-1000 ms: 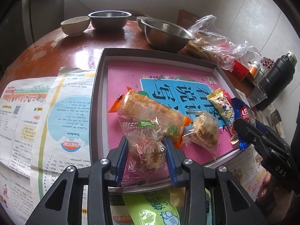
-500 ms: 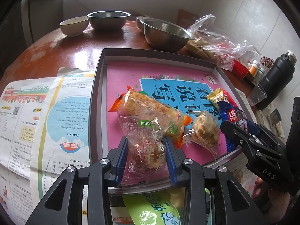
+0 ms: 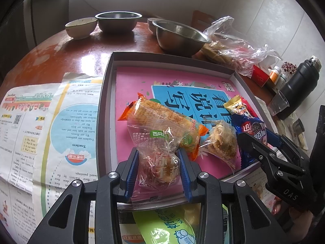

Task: Organize snacks
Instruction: 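Lower both snacks onto the pink book and open both tools, then withdraw both tools from the tray toward the remaining snacks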

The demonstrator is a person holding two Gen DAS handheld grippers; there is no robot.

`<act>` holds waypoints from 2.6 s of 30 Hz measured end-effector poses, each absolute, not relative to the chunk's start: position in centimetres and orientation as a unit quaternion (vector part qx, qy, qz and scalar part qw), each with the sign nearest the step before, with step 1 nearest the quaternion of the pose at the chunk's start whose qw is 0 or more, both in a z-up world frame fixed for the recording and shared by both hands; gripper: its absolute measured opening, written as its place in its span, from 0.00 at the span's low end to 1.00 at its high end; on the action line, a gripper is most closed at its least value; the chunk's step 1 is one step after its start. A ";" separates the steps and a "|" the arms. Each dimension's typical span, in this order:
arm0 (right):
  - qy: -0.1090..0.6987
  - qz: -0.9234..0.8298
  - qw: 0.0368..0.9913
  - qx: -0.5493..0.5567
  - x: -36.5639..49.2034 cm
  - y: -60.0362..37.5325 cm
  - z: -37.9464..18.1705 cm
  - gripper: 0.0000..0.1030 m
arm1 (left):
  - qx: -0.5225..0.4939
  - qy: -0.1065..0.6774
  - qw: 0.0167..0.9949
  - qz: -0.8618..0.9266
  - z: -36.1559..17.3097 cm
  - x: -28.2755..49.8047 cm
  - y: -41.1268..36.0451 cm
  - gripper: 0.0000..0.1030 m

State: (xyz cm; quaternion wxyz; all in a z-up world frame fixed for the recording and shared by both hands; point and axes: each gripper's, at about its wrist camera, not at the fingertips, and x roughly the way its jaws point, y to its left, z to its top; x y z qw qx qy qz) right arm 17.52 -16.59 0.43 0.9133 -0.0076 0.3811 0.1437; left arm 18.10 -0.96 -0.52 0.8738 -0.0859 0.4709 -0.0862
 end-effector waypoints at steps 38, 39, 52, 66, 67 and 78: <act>0.353 0.135 0.926 0.018 16.0 -18.4 2.6 0.63 | -0.101 0.448 0.885 -0.079 2.1 16.6 0.2 0.67; 0.352 0.135 0.926 0.018 16.0 -18.4 2.7 0.63 | -0.101 0.446 0.886 -0.079 2.3 16.5 0.2 0.67; 0.341 0.144 0.929 0.015 14.5 -18.3 3.9 0.64 | -0.096 0.430 0.894 -0.082 4.1 14.8 0.1 0.70; 0.326 0.160 0.932 0.007 11.8 -18.0 5.1 0.64 | -0.093 0.415 0.902 -0.077 5.2 12.0 0.2 0.70; 0.326 0.161 0.932 0.006 11.7 -18.0 5.1 0.64 | -0.092 0.414 0.902 -0.076 5.2 11.8 0.2 0.70; 0.320 0.173 0.932 -0.004 9.7 -17.5 5.3 0.64 | -0.091 0.413 0.903 -0.078 5.2 10.0 0.0 0.70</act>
